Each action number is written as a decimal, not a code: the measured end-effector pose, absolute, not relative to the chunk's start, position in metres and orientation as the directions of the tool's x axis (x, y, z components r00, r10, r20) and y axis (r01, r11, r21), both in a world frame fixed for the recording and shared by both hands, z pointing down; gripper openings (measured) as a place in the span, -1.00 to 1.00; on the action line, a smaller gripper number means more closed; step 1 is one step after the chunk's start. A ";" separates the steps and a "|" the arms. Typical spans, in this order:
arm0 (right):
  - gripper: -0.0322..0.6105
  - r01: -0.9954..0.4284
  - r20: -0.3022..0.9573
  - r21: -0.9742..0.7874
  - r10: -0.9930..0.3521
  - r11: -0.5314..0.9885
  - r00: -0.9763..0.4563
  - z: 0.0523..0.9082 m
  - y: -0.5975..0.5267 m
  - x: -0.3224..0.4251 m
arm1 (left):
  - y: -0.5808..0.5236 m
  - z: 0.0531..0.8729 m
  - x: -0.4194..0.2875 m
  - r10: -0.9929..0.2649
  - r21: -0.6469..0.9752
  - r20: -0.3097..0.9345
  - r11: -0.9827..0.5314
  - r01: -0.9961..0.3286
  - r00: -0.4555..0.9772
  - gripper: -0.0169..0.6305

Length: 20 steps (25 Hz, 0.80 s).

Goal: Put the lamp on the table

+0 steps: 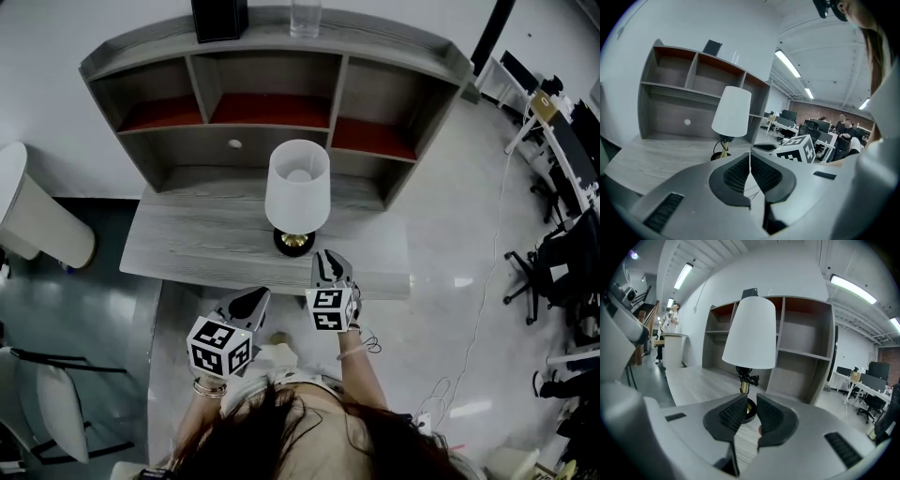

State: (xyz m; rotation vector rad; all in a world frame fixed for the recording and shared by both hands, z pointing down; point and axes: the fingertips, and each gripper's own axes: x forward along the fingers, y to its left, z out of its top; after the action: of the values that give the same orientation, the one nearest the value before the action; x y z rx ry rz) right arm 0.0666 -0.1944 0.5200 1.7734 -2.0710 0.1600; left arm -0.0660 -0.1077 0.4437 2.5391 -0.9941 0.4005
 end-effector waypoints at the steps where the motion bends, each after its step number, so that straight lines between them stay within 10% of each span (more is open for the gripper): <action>1: -0.68 -0.965 0.379 0.172 -0.917 0.197 -0.120 0.519 -0.189 0.068 | -0.104 0.442 -0.064 -0.595 0.245 0.390 -0.668 -0.703 0.702 -0.90; 20: -0.69 -0.950 0.373 0.157 -0.907 0.271 -0.197 0.512 -0.088 0.091 | 0.026 0.461 -0.049 -0.681 0.251 0.417 -0.550 -0.796 0.602 -0.90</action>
State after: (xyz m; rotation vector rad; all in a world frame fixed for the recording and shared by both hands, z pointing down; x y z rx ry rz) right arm 0.0915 -0.0884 0.5116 1.6813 -2.1579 0.1505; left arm -0.0492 0.0258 0.4612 2.4168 -1.1799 0.3799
